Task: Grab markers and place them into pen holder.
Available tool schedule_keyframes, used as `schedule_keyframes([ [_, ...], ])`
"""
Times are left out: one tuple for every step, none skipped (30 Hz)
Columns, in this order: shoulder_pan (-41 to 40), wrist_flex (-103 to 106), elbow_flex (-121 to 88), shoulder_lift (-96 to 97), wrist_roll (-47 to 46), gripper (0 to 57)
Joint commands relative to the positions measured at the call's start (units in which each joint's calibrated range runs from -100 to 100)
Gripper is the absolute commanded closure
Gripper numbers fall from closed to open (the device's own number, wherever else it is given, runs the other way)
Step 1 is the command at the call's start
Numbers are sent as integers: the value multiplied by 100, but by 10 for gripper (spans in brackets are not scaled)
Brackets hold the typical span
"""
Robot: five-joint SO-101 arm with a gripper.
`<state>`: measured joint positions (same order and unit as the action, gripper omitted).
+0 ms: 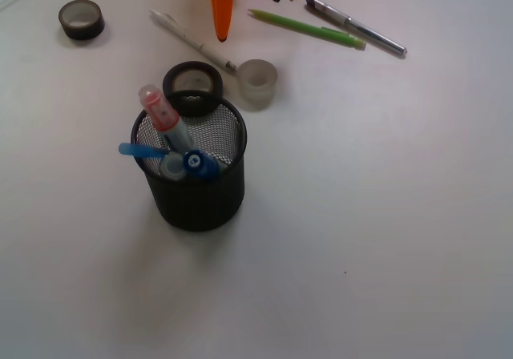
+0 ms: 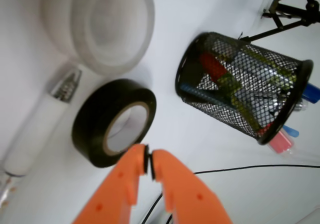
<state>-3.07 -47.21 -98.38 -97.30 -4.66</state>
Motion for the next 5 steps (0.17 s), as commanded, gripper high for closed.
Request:
schedule_keyframes([
  [19,-126,-125,-134,44,570],
  [19,-161,-125,-134,142,570],
  [19,-213,-125,-151,254,570],
  [19,-248,-116,-151,322,570],
  [19,-248,-107,-151,357,570],
])
